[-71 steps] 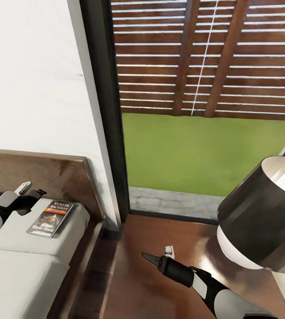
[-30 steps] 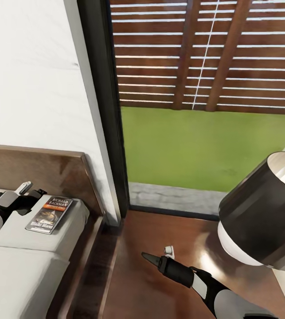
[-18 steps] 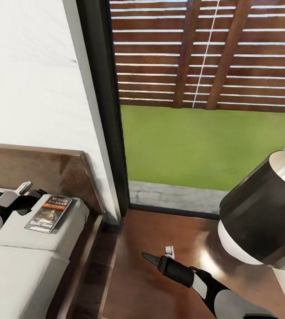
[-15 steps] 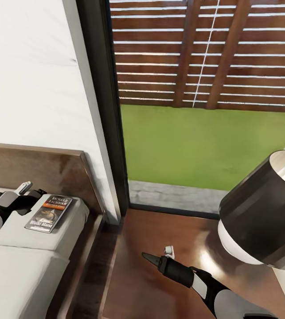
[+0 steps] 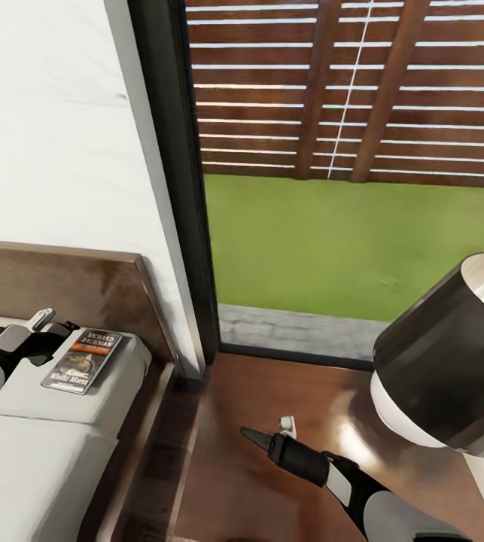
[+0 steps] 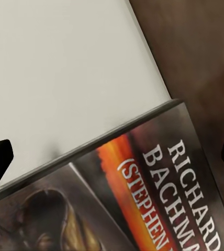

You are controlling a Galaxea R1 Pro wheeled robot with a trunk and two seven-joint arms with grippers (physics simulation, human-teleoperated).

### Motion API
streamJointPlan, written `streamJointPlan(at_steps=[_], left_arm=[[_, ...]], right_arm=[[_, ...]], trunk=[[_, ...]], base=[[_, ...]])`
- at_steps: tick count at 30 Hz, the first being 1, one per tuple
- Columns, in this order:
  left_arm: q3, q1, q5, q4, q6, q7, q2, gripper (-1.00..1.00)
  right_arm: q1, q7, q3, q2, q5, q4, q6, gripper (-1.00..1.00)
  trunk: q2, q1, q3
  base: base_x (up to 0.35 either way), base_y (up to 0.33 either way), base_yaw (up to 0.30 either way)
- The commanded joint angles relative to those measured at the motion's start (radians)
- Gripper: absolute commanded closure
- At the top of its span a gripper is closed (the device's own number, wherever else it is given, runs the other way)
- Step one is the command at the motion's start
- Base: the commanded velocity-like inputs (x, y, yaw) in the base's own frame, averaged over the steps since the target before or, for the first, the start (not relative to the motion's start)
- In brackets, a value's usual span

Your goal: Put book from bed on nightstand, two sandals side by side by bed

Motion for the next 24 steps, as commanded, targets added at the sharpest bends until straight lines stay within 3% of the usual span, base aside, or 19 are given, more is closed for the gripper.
streamJointPlan(at_steps=[1, 11, 24], left_arm=[[0.000, 0.000, 0.011, -0.002, 0.005, 0.008, 0.000, -1.00], [0.000, 0.000, 0.011, -0.002, 0.005, 0.008, 0.000, -1.00], [0.000, 0.000, 0.011, -0.002, 0.005, 0.008, 0.000, -1.00]], right_arm=[[0.000, 0.004, -0.002, 0.000, 0.000, -0.004, 0.010, -1.00], [0.000, 0.010, 0.000, 0.006, 0.001, -0.039, 0.009, -1.00], [0.014, 0.027, 0.003, 0.028, 0.001, -0.170, 0.006, -1.00]], trunk=[[0.000, 0.000, -0.001], [0.000, 0.000, -0.002], [0.000, 0.000, -0.003]], base=[[0.000, 0.000, 0.000], [0.000, 0.000, 0.000], [0.000, 0.000, 0.000]])
